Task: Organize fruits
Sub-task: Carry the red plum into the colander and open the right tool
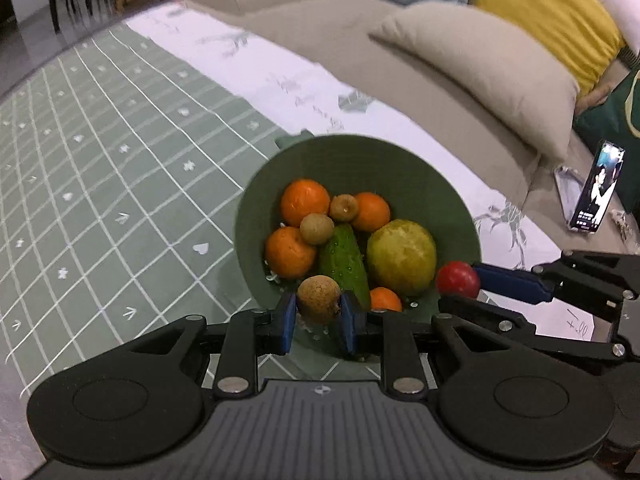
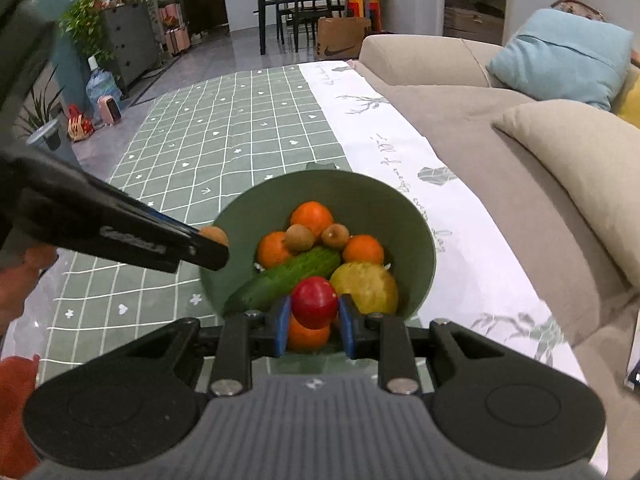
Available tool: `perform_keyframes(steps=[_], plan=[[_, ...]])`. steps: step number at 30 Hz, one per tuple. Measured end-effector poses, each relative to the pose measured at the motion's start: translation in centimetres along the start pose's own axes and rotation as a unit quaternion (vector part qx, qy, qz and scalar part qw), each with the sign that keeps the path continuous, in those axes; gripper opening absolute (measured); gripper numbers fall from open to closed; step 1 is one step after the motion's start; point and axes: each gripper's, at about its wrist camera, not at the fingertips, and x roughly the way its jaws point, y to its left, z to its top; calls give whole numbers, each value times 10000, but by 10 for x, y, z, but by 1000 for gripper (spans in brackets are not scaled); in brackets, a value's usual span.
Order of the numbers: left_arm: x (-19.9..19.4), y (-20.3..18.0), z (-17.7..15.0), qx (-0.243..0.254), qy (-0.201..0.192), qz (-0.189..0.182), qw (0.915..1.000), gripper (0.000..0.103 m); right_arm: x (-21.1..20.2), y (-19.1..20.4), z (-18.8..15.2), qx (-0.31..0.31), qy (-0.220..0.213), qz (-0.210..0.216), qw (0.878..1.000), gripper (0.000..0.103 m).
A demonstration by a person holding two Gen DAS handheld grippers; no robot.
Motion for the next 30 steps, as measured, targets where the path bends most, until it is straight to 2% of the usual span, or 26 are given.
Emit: perform_keyframes(steps=[9, 13, 17, 27, 29, 30], plan=[[37, 6, 18, 73, 518, 122, 9986, 27, 27, -11, 16, -188, 187, 9, 9996, 22], [47, 5, 21, 244, 738, 357, 9963, 27, 36, -15, 19, -175, 228, 32, 9996, 22], [53, 7, 25, 203, 859, 300, 9956, 29, 41, -14, 22, -246, 226, 112, 9994, 22], [48, 13, 22, 157, 687, 141, 9974, 35, 48, -15, 30, -311, 273, 249, 9988, 22], [39, 16, 21, 67, 519, 117, 9986, 50, 51, -15, 32, -324, 280, 274, 9987, 22], [34, 18, 21, 15, 394, 109, 9992, 50, 53, -15, 34, -345, 305, 281, 9985, 22]])
